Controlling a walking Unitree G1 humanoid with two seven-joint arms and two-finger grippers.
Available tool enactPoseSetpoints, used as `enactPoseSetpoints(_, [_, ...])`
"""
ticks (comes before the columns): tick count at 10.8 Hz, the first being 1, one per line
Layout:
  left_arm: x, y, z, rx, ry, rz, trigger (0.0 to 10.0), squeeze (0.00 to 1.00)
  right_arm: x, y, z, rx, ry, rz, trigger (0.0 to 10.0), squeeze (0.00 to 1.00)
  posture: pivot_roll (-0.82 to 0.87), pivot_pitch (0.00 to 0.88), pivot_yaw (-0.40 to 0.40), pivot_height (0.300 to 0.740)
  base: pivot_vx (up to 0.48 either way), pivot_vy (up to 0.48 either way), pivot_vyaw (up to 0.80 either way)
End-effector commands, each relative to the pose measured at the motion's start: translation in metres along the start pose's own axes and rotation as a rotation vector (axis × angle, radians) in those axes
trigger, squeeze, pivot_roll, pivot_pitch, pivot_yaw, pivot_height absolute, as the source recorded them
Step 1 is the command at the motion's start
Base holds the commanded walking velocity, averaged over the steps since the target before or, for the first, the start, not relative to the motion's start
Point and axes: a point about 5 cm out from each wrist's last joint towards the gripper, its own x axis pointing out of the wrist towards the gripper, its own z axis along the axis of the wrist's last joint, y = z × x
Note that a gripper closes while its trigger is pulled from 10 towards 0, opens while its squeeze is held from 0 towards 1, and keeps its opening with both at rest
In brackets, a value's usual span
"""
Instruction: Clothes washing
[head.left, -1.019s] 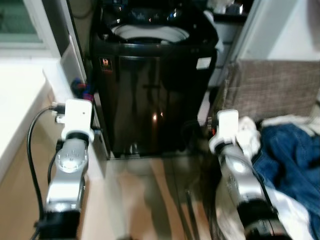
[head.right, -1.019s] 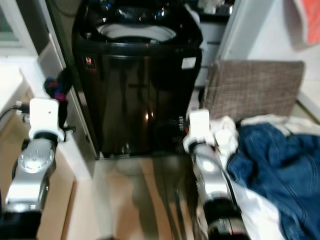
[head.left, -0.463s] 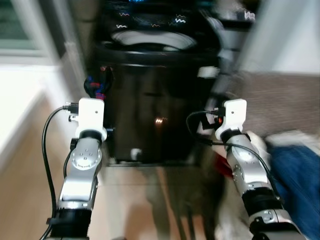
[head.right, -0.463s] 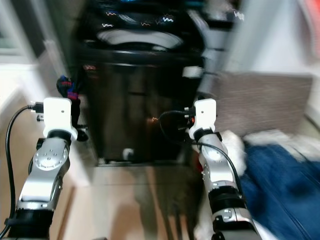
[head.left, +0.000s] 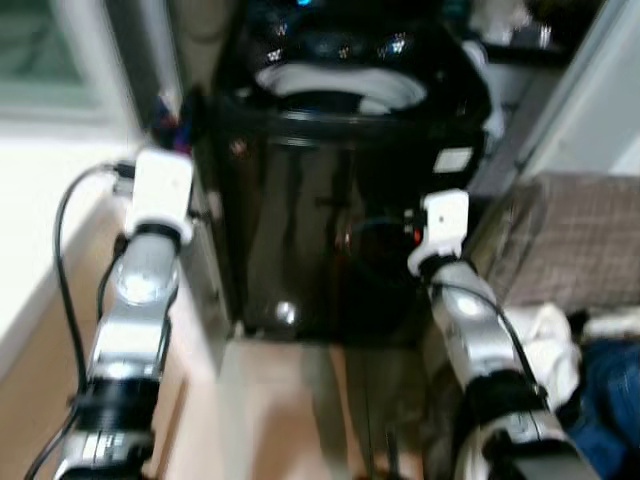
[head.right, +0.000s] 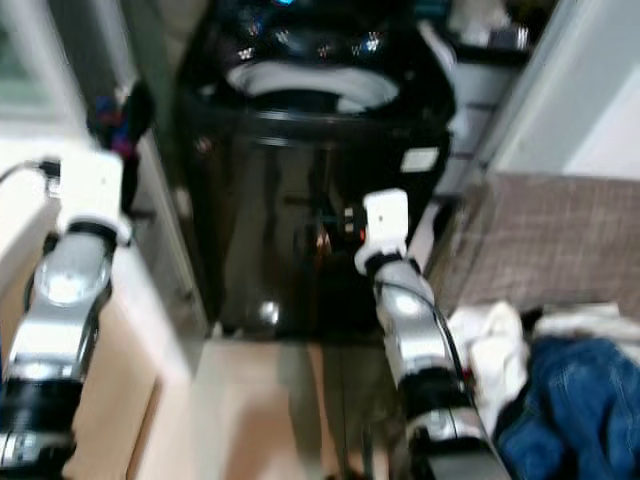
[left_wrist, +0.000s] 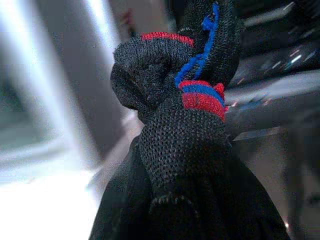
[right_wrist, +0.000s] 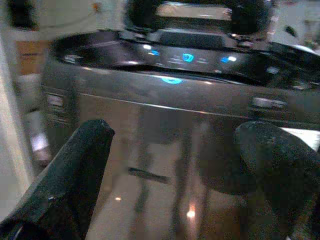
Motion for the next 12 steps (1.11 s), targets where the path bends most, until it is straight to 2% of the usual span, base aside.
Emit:
enactPoseSetpoints(1, [0.001,-0.006,-0.003,0.003,0.01,-0.048,10.0,0.0,0.0,-0.005,0.004,-0.011,-0.02,-0.016,10.0,0.0,-0.02,0.0,-0.048,0.74,0.48,0.0,0.0])
enactPoseSetpoints(2, [0.004,-0.008,-0.001,0.005,-0.001,-0.068,10.0,0.0,-0.001,-0.005,0.004,-0.01,-0.02,-0.016,10.0,0.0,-0.02,0.0,-0.046,0.74,0.48,0.0,0.0])
enactPoseSetpoints(4, [0.021,-0.012,0.015,0.02,-0.061,-0.165,10.0,0.0,-0.004,-0.005,0.003,-0.006,-0.023,-0.032,10.0,0.0,-0.03,0.0,-0.043,0.74,0.48,0.0,0.0])
enactPoseSetpoints(6, [0.031,-0.012,0.028,0.044,-0.108,-0.199,10.0,0.0,-0.006,-0.005,0.003,-0.006,-0.027,-0.03,10.0,0.0,-0.04,0.0,-0.04,0.74,0.48,0.0,0.0])
enactPoseSetpoints(8, [0.047,-0.004,0.043,0.076,-0.148,-0.217,10.0,0.0,-0.009,-0.004,0.008,-0.001,-0.057,-0.014,10.0,0.0,-0.05,0.0,-0.03,0.74,0.48,0.0,0.0])
enactPoseSetpoints(9, [0.074,0.013,0.07,0.11,-0.207,-0.203,10.0,0.0,-0.021,-0.006,0.023,-0.016,-0.109,0.063,10.0,0.0,-0.09,0.0,-0.006,0.74,0.48,0.0,0.0])
enactPoseSetpoints(10, [0.086,0.019,0.085,0.129,-0.238,-0.21,10.0,0.0,-0.027,-0.008,0.027,-0.023,-0.115,0.106,10.0,0.0,-0.11,0.0,0.007,0.74,0.48,0.0,0.0])
enactPoseSetpoints(12, [0.097,0.019,0.095,0.154,-0.244,-0.253,10.0,0.0,-0.034,-0.007,0.033,0.005,-0.123,0.151,10.0,0.0,-0.15,0.0,0.043,0.74,0.48,0.0,0.0])
